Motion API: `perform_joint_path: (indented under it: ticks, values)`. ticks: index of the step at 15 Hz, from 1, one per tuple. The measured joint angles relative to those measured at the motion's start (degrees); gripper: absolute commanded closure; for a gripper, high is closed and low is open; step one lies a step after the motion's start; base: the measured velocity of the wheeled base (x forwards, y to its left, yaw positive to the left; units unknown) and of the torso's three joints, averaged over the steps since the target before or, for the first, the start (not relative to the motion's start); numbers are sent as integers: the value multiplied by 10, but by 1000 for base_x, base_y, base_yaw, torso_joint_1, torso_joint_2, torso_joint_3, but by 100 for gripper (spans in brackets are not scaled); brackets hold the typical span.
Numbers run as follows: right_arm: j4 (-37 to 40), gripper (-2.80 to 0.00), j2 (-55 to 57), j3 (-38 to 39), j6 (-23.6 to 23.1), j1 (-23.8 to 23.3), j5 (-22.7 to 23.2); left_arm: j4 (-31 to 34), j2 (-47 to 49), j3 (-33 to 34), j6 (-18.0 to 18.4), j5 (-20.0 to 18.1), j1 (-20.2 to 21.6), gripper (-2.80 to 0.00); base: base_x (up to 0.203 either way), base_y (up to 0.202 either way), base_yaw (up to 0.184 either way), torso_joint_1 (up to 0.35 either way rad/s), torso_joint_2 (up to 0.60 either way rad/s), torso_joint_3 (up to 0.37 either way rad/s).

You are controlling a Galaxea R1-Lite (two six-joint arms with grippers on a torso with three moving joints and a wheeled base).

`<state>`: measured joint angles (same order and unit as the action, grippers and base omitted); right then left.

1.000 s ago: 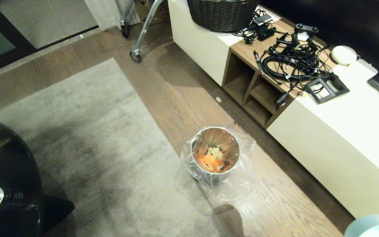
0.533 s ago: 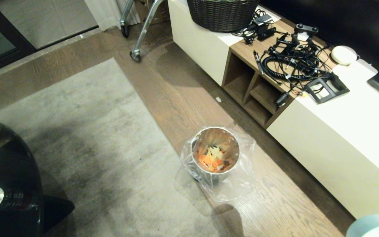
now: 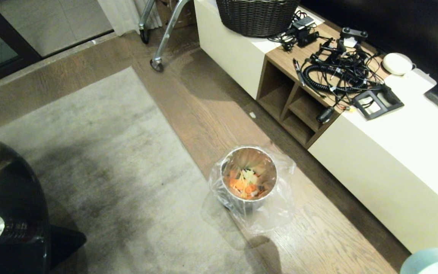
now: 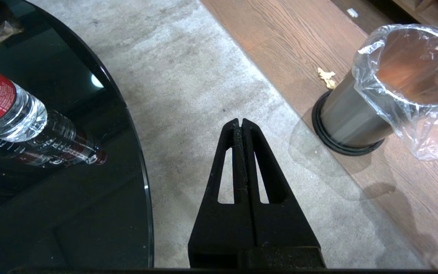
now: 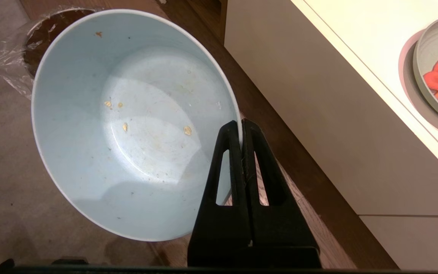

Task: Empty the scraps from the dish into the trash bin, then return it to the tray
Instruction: Put the bowl back to the table

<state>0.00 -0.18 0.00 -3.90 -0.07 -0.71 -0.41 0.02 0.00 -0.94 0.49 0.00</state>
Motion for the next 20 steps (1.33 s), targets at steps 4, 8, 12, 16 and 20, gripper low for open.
perform_joint_path:
  ticks: [4,8,12,16,20]
  values:
    - [0,0,0,0,0,1,0,0,0,0,0,0,0,0,0,0,0,0,0,0]
    - [0,0,0,0,0,0,0,0,0,0,1,0,0,0,0,0,0,0,0,0]
    - [0,0,0,0,0,0,0,0,0,0,1,0,0,0,0,0,0,0,0,0]
    - [0,0,1,0,0,0,0,0,0,0,0,0,0,0,0,0,0,0,0,0]
    - [0,0,1,0,0,0,0,0,0,0,0,0,0,0,0,0,0,0,0,0]
